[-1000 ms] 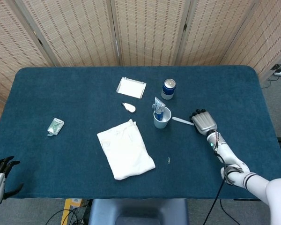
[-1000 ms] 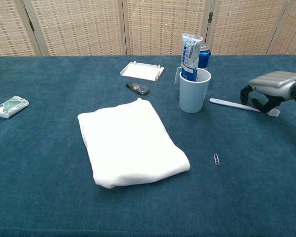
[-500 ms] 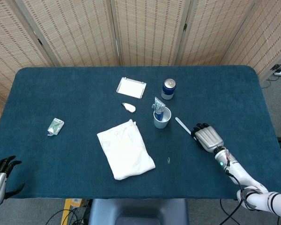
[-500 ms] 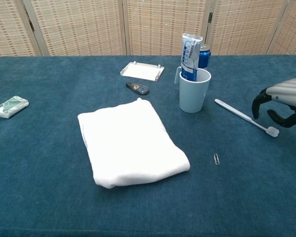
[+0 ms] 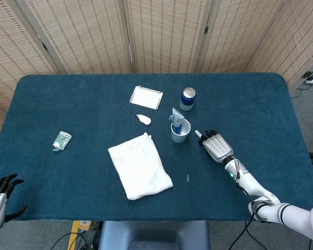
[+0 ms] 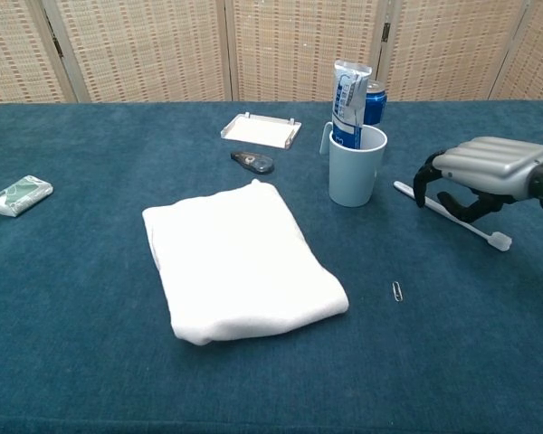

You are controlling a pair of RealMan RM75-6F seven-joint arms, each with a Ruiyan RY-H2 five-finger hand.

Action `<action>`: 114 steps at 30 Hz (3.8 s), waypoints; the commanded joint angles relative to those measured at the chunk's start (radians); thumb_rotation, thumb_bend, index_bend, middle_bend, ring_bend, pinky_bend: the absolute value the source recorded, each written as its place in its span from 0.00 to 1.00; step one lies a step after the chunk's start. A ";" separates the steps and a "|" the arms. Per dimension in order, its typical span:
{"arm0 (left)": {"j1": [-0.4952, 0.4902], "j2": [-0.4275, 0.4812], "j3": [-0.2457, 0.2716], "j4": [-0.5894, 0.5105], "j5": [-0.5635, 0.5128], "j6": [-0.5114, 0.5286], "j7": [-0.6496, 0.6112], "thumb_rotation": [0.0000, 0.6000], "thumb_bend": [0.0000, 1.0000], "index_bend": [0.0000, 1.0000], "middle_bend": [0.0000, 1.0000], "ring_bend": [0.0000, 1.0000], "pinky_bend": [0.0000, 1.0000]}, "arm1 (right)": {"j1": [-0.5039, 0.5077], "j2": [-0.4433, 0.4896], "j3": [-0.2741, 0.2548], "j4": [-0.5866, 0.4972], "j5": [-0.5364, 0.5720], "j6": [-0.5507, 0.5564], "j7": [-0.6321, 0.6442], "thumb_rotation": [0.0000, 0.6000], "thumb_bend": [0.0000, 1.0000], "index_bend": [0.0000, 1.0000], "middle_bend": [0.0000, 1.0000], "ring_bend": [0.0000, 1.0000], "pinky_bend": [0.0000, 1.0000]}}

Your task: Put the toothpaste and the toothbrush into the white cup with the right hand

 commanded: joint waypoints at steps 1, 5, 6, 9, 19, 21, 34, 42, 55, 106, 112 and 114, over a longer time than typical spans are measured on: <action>0.003 0.000 0.001 0.003 -0.002 0.003 -0.004 1.00 0.27 0.27 0.17 0.15 0.18 | 0.025 -0.045 0.005 0.049 -0.015 -0.018 0.031 1.00 0.69 0.39 0.29 0.15 0.21; 0.008 0.001 0.002 0.009 -0.005 0.005 -0.009 1.00 0.27 0.27 0.17 0.15 0.18 | 0.034 -0.070 0.003 0.087 -0.023 -0.023 0.050 1.00 0.69 0.39 0.29 0.15 0.21; 0.009 0.001 0.003 0.010 -0.004 0.005 -0.011 1.00 0.27 0.27 0.17 0.15 0.18 | 0.034 -0.074 0.003 0.098 -0.023 -0.024 0.055 1.00 0.69 0.39 0.29 0.15 0.21; 0.010 0.001 0.003 0.013 -0.005 0.006 -0.015 1.00 0.27 0.27 0.17 0.15 0.18 | 0.032 -0.079 0.003 0.123 -0.017 -0.026 0.064 1.00 0.69 0.39 0.29 0.15 0.21; 0.003 -0.003 0.002 0.010 -0.001 -0.004 -0.005 1.00 0.27 0.27 0.17 0.15 0.18 | 0.011 -0.067 0.006 0.179 0.011 -0.027 0.083 1.00 0.69 0.39 0.29 0.15 0.21; 0.001 -0.004 0.001 0.008 0.001 -0.007 -0.002 1.00 0.27 0.27 0.17 0.15 0.18 | 0.000 -0.060 0.006 0.188 0.022 -0.025 0.084 1.00 0.69 0.39 0.29 0.15 0.21; -0.010 -0.004 -0.001 -0.006 0.005 -0.018 0.012 1.00 0.27 0.27 0.17 0.15 0.18 | -0.107 0.053 0.004 0.127 0.040 0.074 0.154 1.00 0.49 0.39 0.30 0.15 0.21; -0.015 -0.002 0.000 -0.021 0.015 -0.017 0.027 1.00 0.27 0.27 0.17 0.15 0.18 | -0.125 0.041 -0.020 0.111 -0.018 0.137 0.123 1.00 0.06 0.39 0.30 0.15 0.21; -0.007 -0.001 0.006 -0.016 0.011 -0.011 0.020 1.00 0.27 0.27 0.17 0.15 0.18 | -0.103 -0.069 -0.017 0.276 -0.061 0.155 0.117 1.00 0.06 0.39 0.30 0.15 0.21; 0.004 -0.004 0.013 0.009 0.005 -0.016 -0.012 1.00 0.27 0.27 0.17 0.15 0.18 | -0.057 -0.137 0.032 0.317 0.013 0.059 0.054 1.00 0.28 0.49 0.31 0.15 0.21; 0.008 -0.006 0.014 0.016 0.002 -0.015 -0.019 1.00 0.27 0.27 0.17 0.15 0.18 | -0.044 -0.155 0.036 0.343 0.008 0.053 0.061 1.00 0.28 0.49 0.31 0.15 0.21; 0.009 -0.006 0.015 0.019 0.000 -0.016 -0.021 1.00 0.27 0.27 0.17 0.15 0.18 | -0.043 -0.159 0.034 0.350 0.007 0.051 0.060 1.00 0.28 0.49 0.31 0.15 0.21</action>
